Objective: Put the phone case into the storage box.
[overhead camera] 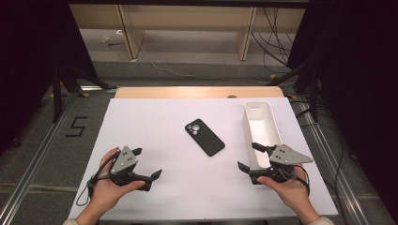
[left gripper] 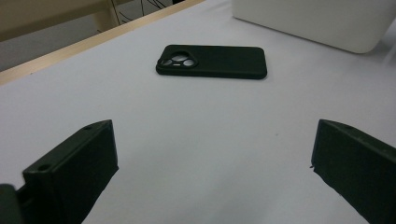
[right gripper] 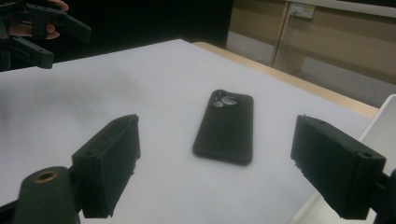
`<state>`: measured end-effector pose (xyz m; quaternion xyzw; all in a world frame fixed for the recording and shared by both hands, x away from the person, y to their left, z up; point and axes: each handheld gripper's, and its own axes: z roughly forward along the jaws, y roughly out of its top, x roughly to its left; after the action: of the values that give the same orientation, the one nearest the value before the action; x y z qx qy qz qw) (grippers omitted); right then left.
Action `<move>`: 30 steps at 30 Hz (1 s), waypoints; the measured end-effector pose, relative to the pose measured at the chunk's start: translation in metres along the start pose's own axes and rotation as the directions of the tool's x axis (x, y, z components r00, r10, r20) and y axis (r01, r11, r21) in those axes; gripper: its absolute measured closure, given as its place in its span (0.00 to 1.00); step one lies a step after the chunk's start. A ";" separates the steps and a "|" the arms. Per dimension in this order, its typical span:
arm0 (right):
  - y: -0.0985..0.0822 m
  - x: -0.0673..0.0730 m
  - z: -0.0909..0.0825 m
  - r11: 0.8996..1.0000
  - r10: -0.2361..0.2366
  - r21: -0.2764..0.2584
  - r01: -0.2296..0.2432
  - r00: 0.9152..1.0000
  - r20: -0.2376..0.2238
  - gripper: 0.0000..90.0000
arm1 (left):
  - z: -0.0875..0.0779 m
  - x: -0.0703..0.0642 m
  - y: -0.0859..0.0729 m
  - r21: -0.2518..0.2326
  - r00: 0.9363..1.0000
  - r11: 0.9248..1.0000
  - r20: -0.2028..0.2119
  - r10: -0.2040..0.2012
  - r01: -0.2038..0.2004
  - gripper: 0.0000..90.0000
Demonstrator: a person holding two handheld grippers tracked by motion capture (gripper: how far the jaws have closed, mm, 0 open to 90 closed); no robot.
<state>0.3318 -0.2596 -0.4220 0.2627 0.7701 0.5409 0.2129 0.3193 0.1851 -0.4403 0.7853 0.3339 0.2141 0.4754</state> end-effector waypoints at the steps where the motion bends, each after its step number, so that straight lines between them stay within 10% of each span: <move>1: 0.000 0.000 0.000 1.000 0.000 0.000 0.000 1.000 0.000 0.19 | 0.000 0.000 0.000 0.000 1.000 1.000 0.000 -0.001 0.001 0.00; 18: 0.005 0.007 0.012 0.999 -0.022 0.029 0.022 1.000 -0.008 0.27 | 0.002 -0.001 0.000 0.001 1.000 1.000 0.001 0.003 -0.003 0.01; 30: 0.021 0.008 0.053 0.987 0.001 0.159 -0.016 0.995 0.097 1.00 | 0.004 -0.002 0.000 0.008 1.000 1.000 0.005 0.007 -0.007 0.02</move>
<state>0.3620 -0.2103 -0.4195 0.3081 0.7986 0.4650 0.2261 0.3209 0.1814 -0.4417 0.7888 0.3310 0.2124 0.4723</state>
